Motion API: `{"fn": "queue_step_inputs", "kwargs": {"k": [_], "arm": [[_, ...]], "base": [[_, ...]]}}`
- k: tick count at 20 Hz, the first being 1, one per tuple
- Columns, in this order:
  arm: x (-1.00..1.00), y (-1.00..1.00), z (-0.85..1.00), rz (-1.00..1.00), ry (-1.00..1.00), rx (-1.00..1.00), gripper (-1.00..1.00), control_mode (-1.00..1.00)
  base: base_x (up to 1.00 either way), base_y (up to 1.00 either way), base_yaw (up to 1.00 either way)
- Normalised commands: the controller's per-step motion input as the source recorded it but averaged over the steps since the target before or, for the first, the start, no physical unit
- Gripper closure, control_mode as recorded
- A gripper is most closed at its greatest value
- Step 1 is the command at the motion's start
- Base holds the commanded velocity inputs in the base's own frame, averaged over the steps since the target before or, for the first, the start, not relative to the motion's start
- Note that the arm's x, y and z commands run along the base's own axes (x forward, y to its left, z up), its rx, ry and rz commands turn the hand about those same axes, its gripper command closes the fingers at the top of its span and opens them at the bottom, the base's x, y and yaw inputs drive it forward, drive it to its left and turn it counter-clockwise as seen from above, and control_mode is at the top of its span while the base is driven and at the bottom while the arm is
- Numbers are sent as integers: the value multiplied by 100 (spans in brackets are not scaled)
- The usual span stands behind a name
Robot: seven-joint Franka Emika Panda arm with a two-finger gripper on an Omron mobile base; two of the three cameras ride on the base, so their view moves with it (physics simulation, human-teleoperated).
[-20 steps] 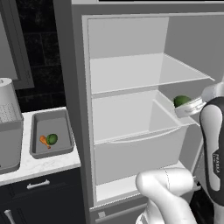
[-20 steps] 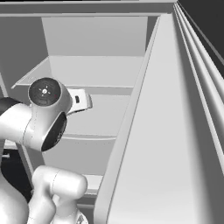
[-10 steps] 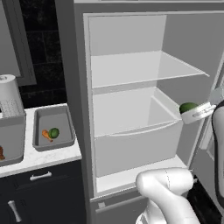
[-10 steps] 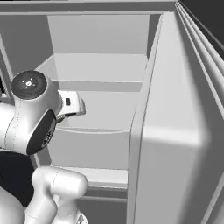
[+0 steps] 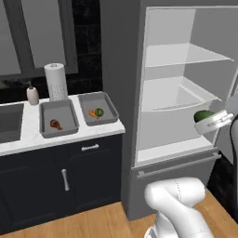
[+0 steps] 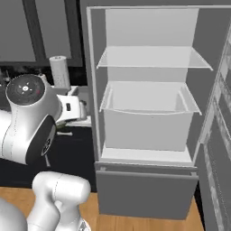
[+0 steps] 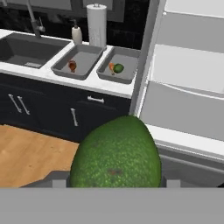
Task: Place one avocado and one chicken drumstick in each tupperware on the nearby counter, to pack two identical lunches.
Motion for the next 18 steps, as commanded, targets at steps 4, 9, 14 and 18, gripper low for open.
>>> {"fn": "queue_step_inputs", "kwargs": {"k": [4, 9, 14, 18], "arm": [[0, 0, 0, 0, 0, 0, 100, 100], [0, 0, 0, 0, 0, 0, 100, 100], [0, 0, 0, 0, 0, 0, 100, 100], [0, 0, 0, 0, 0, 0, 100, 100]], "base": [[-5, 100, 0], [36, 100, 0], [97, 92, -5], [97, 8, -3]]}}
